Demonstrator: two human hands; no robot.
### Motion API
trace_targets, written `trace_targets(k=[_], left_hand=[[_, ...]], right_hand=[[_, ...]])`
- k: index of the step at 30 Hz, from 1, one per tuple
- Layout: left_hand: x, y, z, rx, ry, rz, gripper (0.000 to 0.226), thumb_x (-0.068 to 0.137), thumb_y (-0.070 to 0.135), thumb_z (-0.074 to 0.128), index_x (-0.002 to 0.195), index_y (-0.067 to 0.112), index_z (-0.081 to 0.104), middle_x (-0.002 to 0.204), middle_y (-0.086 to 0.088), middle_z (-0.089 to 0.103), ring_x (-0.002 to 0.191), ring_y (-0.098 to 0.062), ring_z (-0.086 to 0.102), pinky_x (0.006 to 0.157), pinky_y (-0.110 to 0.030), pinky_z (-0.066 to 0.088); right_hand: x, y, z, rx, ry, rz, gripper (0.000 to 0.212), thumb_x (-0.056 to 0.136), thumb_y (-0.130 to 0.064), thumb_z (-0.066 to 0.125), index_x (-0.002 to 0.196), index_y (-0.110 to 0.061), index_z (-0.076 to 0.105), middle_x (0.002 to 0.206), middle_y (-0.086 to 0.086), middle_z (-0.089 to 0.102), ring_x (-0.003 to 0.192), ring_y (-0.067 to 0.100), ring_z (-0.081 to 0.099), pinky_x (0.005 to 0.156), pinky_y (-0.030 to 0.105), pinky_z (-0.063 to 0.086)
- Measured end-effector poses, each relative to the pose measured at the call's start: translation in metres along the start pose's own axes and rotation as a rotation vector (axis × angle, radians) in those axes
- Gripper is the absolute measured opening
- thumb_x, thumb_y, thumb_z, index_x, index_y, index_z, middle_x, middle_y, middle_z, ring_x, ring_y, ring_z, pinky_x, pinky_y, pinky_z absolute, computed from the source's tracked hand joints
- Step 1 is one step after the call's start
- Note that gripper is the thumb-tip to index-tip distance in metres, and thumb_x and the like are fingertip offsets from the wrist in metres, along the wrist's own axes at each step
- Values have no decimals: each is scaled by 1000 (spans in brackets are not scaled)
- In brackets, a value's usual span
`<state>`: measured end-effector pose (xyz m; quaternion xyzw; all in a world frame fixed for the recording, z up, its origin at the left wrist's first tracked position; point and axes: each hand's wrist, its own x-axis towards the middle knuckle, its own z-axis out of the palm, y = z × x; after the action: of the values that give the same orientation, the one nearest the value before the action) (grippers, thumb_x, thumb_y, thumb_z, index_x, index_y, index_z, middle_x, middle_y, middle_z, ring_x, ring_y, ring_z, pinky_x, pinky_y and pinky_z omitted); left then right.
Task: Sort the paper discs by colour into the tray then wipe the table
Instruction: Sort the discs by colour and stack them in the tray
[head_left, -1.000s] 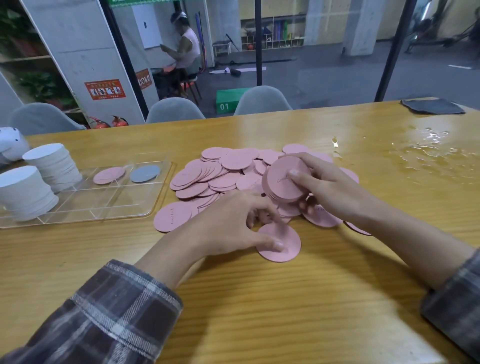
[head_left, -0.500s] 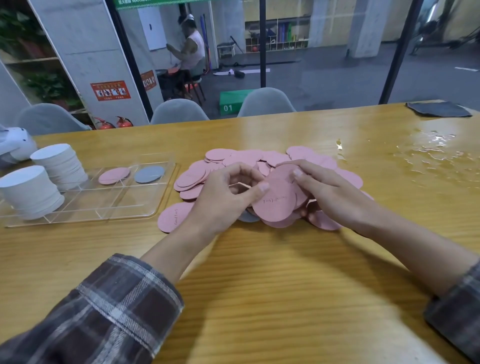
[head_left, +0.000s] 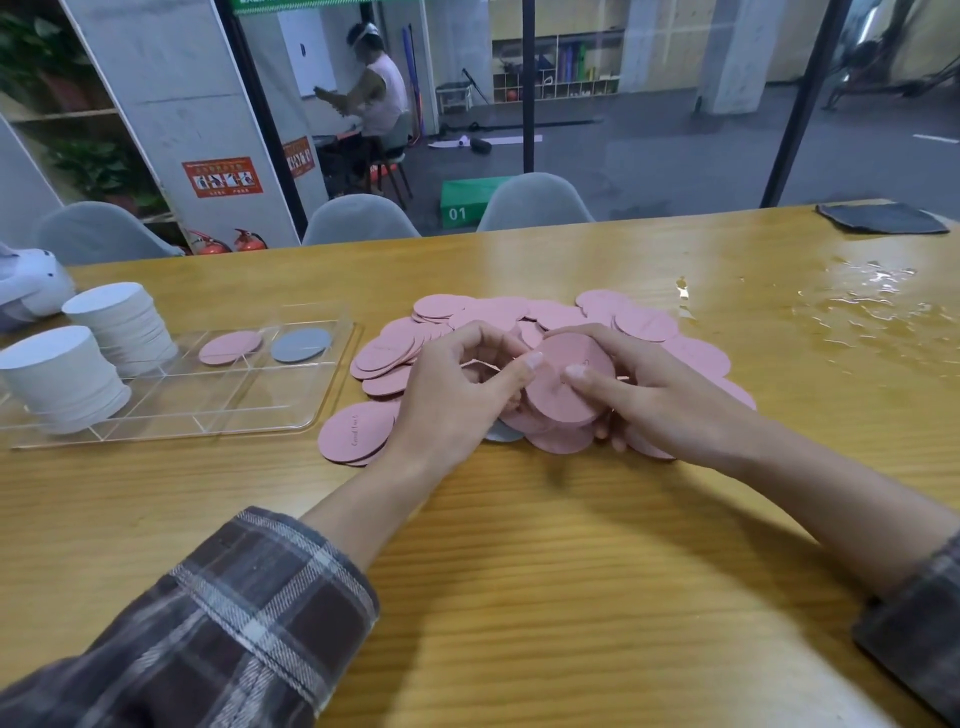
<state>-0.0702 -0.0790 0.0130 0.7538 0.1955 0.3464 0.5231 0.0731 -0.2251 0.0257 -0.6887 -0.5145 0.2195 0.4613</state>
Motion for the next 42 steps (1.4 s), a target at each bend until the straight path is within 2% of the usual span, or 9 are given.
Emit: trace_targets(k=[5, 9, 14, 18, 22, 27, 32, 37, 42], left_hand=[[8, -11, -14, 463, 66, 205, 5, 90, 22, 78, 94, 22, 74, 90, 9, 69, 80, -5, 59, 73, -13, 44], [10, -25, -17, 636, -91, 137, 35, 85, 41, 82, 116, 27, 73, 105, 10, 55, 94, 2, 51, 83, -6, 38], [11, -26, -18, 720, -137, 165, 39, 88, 48, 77, 122, 29, 76, 117, 11, 57, 115, -9, 48, 102, -31, 44], [9, -19, -21, 703, -138, 169, 20, 90, 46, 76, 103, 31, 82, 112, 12, 67, 109, -9, 61, 92, -40, 55], [6, -14, -22, 672, -128, 183, 8, 87, 35, 82, 84, 28, 79, 84, 12, 69, 82, -6, 63, 77, -38, 56], [5, -9, -22, 554, -152, 88, 23, 80, 18, 88, 95, 24, 73, 96, 13, 67, 86, 0, 64, 71, -13, 47], [10, -6, -29, 440, -113, 37, 33, 81, -7, 75, 94, 23, 73, 97, 6, 73, 79, -5, 70, 75, -20, 57], [3, -6, -18, 548, -153, 89, 18, 85, 29, 82, 101, 29, 76, 102, 13, 67, 92, 1, 64, 74, -7, 44], [-7, -4, -11, 542, -316, 151, 42, 67, 42, 96, 103, 28, 80, 109, 11, 54, 109, 2, 55, 84, 0, 44]], right_hand=[[5, 5, -16, -28, 129, 14, 22, 105, -26, 54, 126, -26, 62, 96, 16, 70, 66, 33, 62, 66, 49, 55], [10, 13, -19, -17, 153, 44, 22, 106, -27, 52, 126, -25, 61, 95, 22, 69, 60, 30, 60, 59, 47, 52], [10, 16, -18, -6, 164, 52, 23, 106, -27, 52, 127, -27, 61, 93, 19, 70, 57, 26, 60, 56, 37, 49], [12, 19, -19, -13, 181, 55, 21, 106, -30, 51, 124, -31, 61, 90, 17, 69, 57, 25, 60, 54, 32, 46], [11, 18, -17, -7, 190, 76, 22, 106, -29, 51, 125, -31, 61, 81, 8, 68, 56, 23, 61, 46, 25, 43], [10, 15, -15, 34, 170, 98, 26, 108, -30, 43, 128, -33, 60, 92, 30, 66, 55, 26, 55, 46, 28, 42], [13, 21, -15, 18, 182, 84, 29, 109, -33, 42, 134, -38, 55, 93, 30, 67, 56, 29, 56, 51, 34, 45], [13, 20, -14, 7, 196, 91, 27, 109, -33, 42, 132, -37, 57, 88, 26, 69, 52, 24, 55, 52, 32, 45], [12, 19, -14, 8, 200, 95, 26, 109, -32, 43, 130, -36, 58, 77, 16, 66, 50, 19, 54, 50, 32, 46]])
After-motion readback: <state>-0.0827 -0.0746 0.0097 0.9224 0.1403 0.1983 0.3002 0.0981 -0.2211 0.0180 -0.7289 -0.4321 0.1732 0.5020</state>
